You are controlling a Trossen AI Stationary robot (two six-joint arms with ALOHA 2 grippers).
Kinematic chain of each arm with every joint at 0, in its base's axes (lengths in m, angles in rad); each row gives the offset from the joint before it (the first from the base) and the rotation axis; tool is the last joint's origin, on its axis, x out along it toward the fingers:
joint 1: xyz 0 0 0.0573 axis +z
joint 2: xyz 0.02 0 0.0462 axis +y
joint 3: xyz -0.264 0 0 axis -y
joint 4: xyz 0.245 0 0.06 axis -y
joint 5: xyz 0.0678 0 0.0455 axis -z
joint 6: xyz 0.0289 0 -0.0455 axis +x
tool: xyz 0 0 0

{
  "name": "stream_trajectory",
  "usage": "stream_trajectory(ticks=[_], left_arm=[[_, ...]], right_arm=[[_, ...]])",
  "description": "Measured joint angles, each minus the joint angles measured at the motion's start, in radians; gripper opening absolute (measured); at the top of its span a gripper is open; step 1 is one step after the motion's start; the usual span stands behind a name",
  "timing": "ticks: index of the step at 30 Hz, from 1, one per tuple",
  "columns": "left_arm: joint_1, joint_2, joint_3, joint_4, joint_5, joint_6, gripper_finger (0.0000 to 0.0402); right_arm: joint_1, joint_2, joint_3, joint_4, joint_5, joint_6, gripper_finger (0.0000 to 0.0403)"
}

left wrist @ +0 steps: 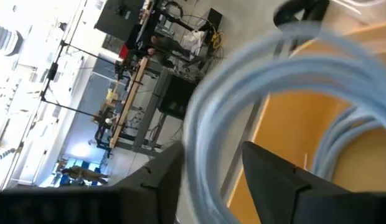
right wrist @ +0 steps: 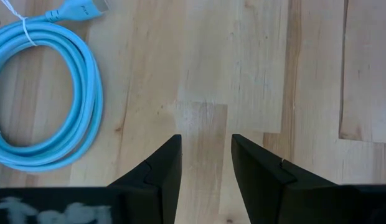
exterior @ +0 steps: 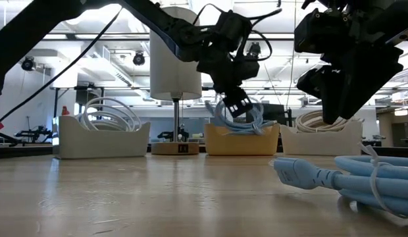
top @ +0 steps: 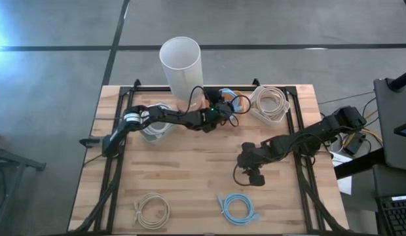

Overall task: Sort HDMI cables
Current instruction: Put the left blue HDMI into the yellow bin, then put the blue HDMI into the yellow bin

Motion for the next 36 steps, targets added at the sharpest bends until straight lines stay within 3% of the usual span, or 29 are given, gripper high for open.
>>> stream_trajectory(ticks=[13, 20, 36], left_arm=[[-0.009, -0.003, 0.043, -0.185, 0.018, -0.071, 0.017], [-0.016, -0.008, 0.156, -0.606, 0.375, -0.334, 0.017], [-0.114, -0.09, 0.168, -0.718, 0.55, -0.437, 0.017]], right_arm=[[0.0, -0.001, 0.0, 0.0, 0.0, 0.0, 0.0137], [0.0, -0.001, 0.0, 0.0, 0.0, 0.0, 0.0137], [0.0, -0.001, 0.0, 0.008, 0.002, -0.003, 0.0137]])
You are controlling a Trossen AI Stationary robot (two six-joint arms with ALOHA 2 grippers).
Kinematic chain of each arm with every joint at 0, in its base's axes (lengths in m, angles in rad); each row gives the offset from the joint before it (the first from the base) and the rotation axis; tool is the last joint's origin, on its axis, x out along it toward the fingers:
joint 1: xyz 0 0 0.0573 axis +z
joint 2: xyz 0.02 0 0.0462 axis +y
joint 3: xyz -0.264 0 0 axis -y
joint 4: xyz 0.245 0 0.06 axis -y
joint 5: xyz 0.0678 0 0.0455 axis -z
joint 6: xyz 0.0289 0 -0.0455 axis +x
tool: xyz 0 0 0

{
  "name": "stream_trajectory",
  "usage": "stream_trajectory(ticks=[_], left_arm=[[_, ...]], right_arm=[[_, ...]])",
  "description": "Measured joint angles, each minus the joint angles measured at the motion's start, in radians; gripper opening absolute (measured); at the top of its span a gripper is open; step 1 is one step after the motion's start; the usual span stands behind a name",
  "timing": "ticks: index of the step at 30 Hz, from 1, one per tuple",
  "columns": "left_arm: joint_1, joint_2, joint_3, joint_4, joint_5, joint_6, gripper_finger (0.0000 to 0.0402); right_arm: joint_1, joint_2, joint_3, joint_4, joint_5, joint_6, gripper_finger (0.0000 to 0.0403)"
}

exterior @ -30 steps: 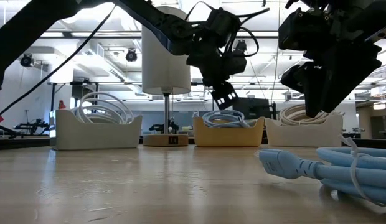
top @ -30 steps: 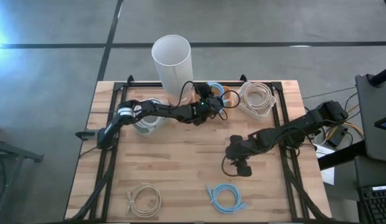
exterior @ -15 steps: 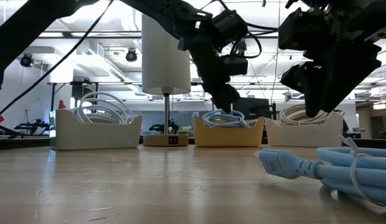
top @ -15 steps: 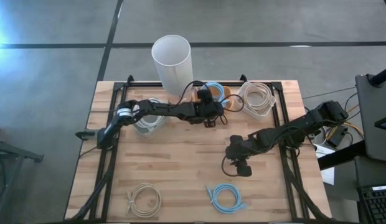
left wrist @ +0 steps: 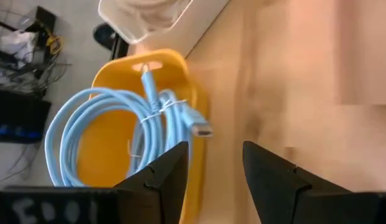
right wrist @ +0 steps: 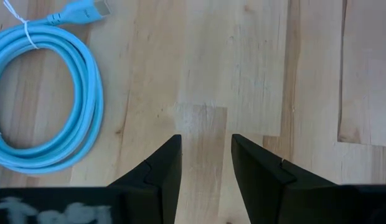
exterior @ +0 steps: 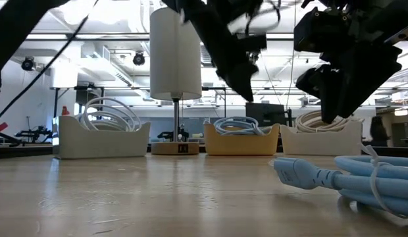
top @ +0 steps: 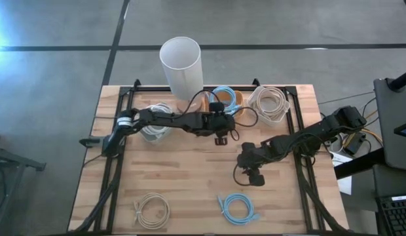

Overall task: Sort HDMI cables
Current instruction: Put the blue HDMI into the yellow bin

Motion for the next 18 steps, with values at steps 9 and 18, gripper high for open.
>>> stream_trajectory(ticks=[9, 18], left_arm=[[-0.088, -0.128, -0.004, -0.215, 0.016, -0.136, 0.0169], [-0.201, -0.26, -0.021, -0.408, 0.018, -0.252, 0.0167]], right_arm=[[0.0, 0.0, 0.0, 0.072, 0.0, 0.014, 0.0137], [0.034, 0.01, -0.004, 0.247, 0.009, 0.169, 0.0136]])
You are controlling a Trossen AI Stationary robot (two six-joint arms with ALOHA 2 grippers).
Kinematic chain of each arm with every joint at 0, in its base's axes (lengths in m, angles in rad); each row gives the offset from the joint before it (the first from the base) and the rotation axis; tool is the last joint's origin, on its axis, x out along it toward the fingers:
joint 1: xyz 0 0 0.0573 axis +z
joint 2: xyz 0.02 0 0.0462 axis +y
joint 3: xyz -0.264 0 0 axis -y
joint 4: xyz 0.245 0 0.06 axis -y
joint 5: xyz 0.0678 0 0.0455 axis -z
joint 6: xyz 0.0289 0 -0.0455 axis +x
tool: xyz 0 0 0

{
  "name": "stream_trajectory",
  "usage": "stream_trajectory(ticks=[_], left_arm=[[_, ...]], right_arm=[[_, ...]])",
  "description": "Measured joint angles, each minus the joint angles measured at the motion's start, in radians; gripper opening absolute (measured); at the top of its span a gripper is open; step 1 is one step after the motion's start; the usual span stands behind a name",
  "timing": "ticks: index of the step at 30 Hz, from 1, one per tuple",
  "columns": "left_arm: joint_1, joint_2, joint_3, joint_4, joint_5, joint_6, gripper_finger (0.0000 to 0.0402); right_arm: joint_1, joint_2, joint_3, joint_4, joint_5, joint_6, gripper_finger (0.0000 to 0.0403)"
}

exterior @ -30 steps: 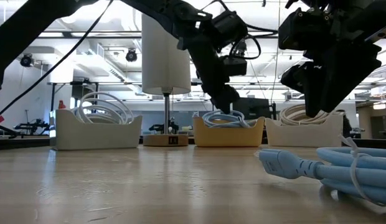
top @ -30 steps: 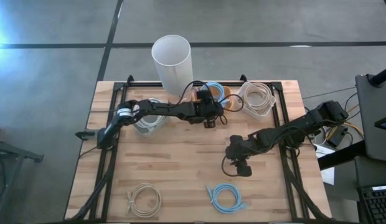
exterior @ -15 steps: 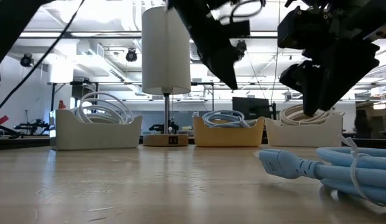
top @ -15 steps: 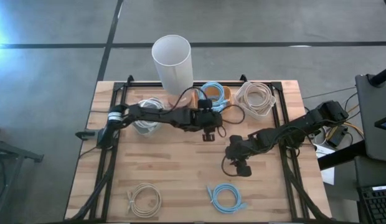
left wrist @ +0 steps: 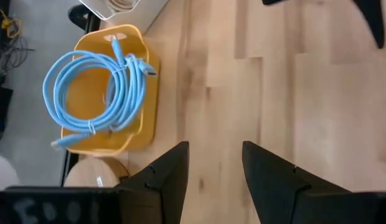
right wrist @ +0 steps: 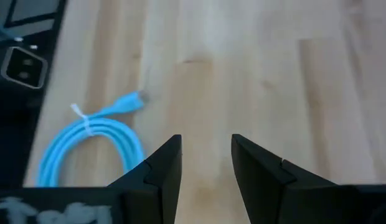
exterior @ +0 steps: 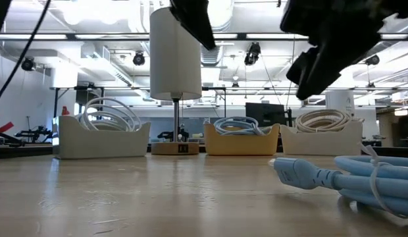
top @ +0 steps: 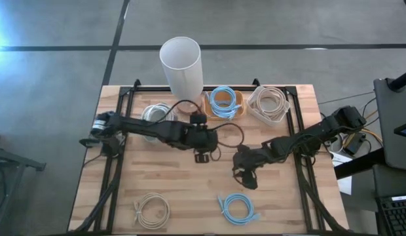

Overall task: Sort HDMI cables
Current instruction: Put the blue HDMI into the yellow bin

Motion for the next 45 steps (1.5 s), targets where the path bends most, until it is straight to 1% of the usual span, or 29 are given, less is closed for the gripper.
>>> stream_trajectory(ticks=[3, 7, 11, 13, 15, 17, 22, 25, 28, 32, 35, 39, 42, 45], left_arm=[[-0.041, -0.05, -0.004, -0.046, 0.0, -0.048, 0.0167], [-0.097, -0.135, -0.05, -0.067, -0.003, -0.093, 0.0167], [-0.146, -0.247, -0.151, -0.051, -0.017, -0.17, 0.0167], [-0.168, -0.306, -0.225, -0.023, -0.057, -0.231, 0.0167], [-0.194, -0.372, -0.32, 0.025, -0.112, -0.281, 0.0167], [-0.216, -0.438, -0.432, 0.091, -0.144, -0.314, 0.0167], [-0.267, -0.577, -0.708, 0.35, -0.141, -0.388, 0.0167], [-0.285, -0.635, -0.831, 0.501, -0.128, -0.396, 0.0167], [-0.291, -0.677, -0.921, 0.605, -0.125, -0.398, 0.0167], [-0.29, -0.711, -0.993, 0.696, -0.129, -0.399, 0.0167], [-0.288, -0.722, -1.018, 0.716, -0.129, -0.4, 0.0167], [-0.288, -0.722, -1.026, 0.72, -0.134, -0.4, 0.0167], [-0.288, -0.722, -1.026, 0.721, -0.134, -0.399, 0.0167], [-0.288, -0.722, -1.026, 0.721, -0.135, -0.399, 0.0167]], right_arm=[[0.042, 0.016, 0.003, 0.01, 0.016, 0.01, 0.0136], [0.092, 0.019, 0.035, -0.028, 0.021, 0.074, 0.0137], [0.145, 0.019, 0.053, -0.031, 0.021, 0.143, 0.0137], [0.164, 0.031, 0.056, -0.019, 0.022, 0.182, 0.0137], [0.18, 0.052, 0.055, -0.019, 0.051, 0.206, 0.0137], [0.191, 0.082, 0.057, -0.015, 0.096, 0.205, 0.0137], [0.191, 0.17, 0.074, -0.019, 0.112, 0.22, 0.0137], [0.191, 0.206, 0.094, -0.016, 0.067, 0.244, 0.0137], [0.197, 0.247, 0.114, -0.018, 0.011, 0.292, 0.0137], [0.222, 0.295, 0.143, -0.02, -0.002, 0.297, 0.0137], [0.238, 0.332, 0.15, -0.019, 0.003, 0.296, 0.0137], [0.25, 0.359, 0.155, -0.01, 0.063, 0.291, 0.0137], [0.25, 0.372, 0.155, -0.01, 0.087, 0.266, 0.0134], [0.25, 0.375, 0.153, -0.024, 0.164, 0.25, 0.0119]])
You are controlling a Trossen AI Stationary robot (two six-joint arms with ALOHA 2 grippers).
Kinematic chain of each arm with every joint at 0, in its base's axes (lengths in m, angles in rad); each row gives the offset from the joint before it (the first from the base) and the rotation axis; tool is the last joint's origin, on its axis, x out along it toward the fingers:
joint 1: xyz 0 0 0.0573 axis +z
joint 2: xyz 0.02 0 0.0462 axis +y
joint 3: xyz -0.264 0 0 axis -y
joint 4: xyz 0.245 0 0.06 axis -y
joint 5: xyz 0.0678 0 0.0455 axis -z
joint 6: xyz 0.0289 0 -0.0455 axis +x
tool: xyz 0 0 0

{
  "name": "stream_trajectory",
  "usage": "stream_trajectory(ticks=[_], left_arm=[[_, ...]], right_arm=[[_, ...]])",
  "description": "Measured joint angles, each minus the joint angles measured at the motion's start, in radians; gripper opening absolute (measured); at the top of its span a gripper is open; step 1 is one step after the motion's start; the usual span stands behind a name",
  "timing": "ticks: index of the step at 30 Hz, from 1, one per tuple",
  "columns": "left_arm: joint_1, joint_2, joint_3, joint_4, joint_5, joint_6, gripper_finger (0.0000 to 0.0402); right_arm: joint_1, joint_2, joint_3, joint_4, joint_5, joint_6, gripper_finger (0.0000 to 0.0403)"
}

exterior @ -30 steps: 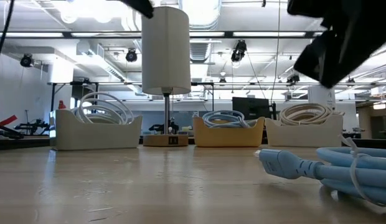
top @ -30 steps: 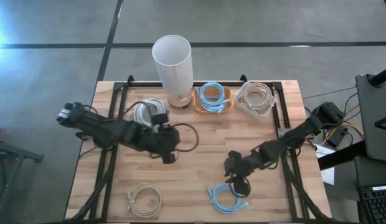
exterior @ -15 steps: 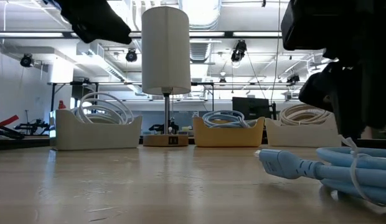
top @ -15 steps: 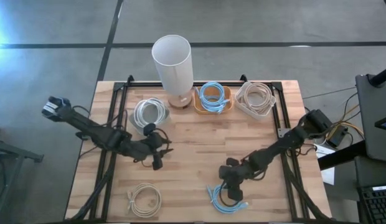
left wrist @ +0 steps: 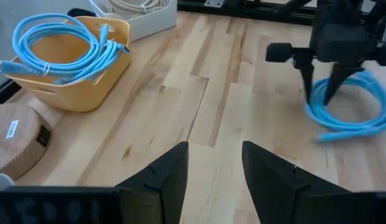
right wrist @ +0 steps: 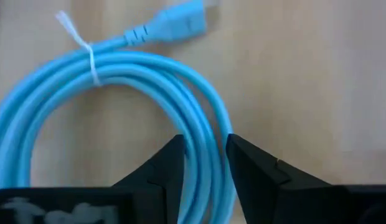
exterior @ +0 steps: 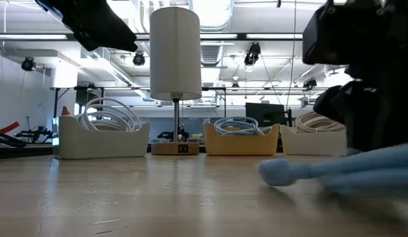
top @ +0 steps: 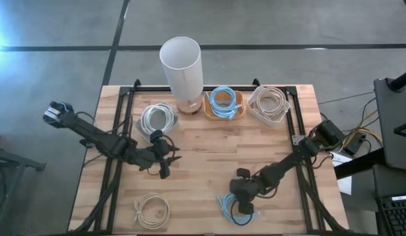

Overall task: Sort HDMI cables
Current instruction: Put the blue HDMI into the yellow bin

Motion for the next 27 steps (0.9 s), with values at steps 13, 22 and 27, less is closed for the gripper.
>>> stream_trajectory(ticks=[13, 22, 27], left_arm=[[0.0, 0.001, -0.002, 0.001, -0.001, 0.001, 0.0167], [0.0, 0.002, -0.003, 0.004, -0.001, 0.001, 0.0167], [0.0, 0.002, -0.016, 0.007, -0.001, -0.009, 0.0167]], right_arm=[[-0.013, -0.05, 0.023, -0.117, 0.069, -0.025, 0.001], [-0.128, -0.235, 0.104, -0.448, 0.216, -0.073, 0.0007], [-0.17, -0.285, 0.086, -0.359, 0.038, -0.07, 0.0008]])
